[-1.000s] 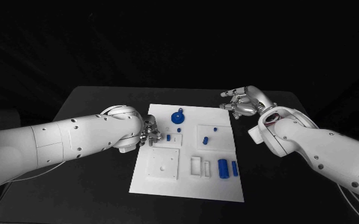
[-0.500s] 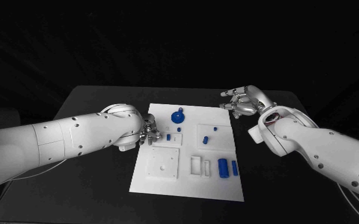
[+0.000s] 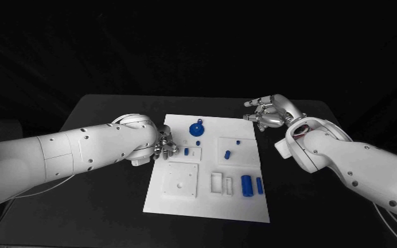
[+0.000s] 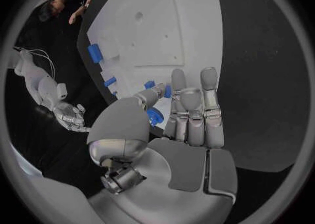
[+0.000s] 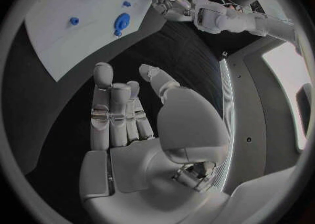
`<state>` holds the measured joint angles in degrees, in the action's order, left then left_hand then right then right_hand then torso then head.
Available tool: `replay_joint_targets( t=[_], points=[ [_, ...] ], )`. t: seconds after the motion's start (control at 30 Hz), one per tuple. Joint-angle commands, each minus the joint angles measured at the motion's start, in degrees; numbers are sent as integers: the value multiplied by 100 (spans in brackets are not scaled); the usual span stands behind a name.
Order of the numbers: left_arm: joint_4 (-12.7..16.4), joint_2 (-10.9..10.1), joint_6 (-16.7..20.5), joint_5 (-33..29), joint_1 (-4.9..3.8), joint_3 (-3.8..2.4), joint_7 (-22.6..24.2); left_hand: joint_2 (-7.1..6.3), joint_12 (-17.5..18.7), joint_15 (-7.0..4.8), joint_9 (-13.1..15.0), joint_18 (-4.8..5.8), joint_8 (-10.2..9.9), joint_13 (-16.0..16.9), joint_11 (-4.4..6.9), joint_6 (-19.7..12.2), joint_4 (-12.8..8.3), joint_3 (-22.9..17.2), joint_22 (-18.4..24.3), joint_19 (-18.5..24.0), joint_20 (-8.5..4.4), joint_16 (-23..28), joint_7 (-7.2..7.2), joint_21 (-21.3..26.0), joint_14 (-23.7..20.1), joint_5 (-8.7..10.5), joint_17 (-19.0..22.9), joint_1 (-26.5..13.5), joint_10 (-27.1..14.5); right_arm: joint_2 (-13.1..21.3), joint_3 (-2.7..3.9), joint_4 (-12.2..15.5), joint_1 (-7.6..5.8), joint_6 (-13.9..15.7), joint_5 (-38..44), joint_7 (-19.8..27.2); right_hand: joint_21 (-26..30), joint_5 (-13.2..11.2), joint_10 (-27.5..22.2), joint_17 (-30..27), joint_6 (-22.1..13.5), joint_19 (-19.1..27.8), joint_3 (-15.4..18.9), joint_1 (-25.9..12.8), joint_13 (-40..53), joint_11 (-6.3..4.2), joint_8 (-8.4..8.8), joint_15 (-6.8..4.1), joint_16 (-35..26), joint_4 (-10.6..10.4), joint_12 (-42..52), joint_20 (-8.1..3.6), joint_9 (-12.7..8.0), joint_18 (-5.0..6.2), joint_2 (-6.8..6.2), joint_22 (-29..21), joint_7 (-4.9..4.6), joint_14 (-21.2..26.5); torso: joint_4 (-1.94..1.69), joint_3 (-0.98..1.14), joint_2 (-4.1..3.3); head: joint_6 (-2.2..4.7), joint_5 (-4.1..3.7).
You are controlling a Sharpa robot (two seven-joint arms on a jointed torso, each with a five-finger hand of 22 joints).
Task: Assemble the parts on the task board
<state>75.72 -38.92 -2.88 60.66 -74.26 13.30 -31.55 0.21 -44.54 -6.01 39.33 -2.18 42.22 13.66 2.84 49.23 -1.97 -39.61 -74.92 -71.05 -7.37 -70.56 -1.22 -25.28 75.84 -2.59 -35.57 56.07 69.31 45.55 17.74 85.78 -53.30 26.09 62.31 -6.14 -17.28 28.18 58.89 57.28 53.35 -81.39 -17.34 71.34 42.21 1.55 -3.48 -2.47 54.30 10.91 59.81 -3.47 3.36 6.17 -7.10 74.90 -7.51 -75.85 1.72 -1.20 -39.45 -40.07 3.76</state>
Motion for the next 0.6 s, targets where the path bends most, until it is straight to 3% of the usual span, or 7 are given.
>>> replay_joint_targets(
  t=[0.03, 0.37, 0.47, 0.6],
  points=[
    [-21, 27, -259, -137, 4, 5, 13, 112, 2, -14, 26, 48, 50, -7, 11, 125, -617, -582, -113, 37, 0, -57, 81, -47, -1, -22, -35, -48, 16, 0, 3, 14, 1, -73, 25, 11, -37, -14, 0, -2, 31, 14, -43, -65, -4, -35, 7, -12, -17, -1, 5, -17, 6, 79, 8, 156, 1, 9, 3, 3, -1, -11, -1],
    [-87, 43, -497, -400, 4, 7, 14, 280, -18, -17, 272, 46, 113, -14, 17, 165, -768, -721, -113, 74, 3, -130, 111, -103, 1, -26, -135, -370, 46, 5, 3, 19, 1, -75, 28, 6, -49, -23, 0, 3, 33, 16, -65, -49, -5, -35, 7, -12, -13, 18, 4, -18, 6, 79, 10, 158, 0, 9, 7, 3, -2, -33, -28],
    [-107, 52, -538, -436, 4, 6, 9, 334, -13, -33, 503, 56, 173, -25, 40, 215, -775, -811, -112, 69, -9, -176, 153, -120, 27, -24, -218, -533, 103, 5, 3, 20, 1, -75, 30, 5, -58, -27, 0, 5, 37, 16, -75, -40, -5, -35, 7, -13, -11, 26, 3, -18, 6, 79, 12, 160, 0, 7, 3, 1, -2, -43, -38],
    [-134, 64, -560, -453, 4, 6, -6, 373, 6, -43, 719, 64, 29, -33, 48, 299, -817, -837, -109, 73, -17, -188, 166, -136, 41, -22, -263, -620, 137, 4, 3, 18, 1, -75, 34, 4, -64, -31, 0, 5, 43, 17, -90, -36, -6, -35, 6, -13, -12, 35, 2, -19, 7, 80, 13, 161, -1, 9, 1, 3, -2, -47, -49]
  ],
)
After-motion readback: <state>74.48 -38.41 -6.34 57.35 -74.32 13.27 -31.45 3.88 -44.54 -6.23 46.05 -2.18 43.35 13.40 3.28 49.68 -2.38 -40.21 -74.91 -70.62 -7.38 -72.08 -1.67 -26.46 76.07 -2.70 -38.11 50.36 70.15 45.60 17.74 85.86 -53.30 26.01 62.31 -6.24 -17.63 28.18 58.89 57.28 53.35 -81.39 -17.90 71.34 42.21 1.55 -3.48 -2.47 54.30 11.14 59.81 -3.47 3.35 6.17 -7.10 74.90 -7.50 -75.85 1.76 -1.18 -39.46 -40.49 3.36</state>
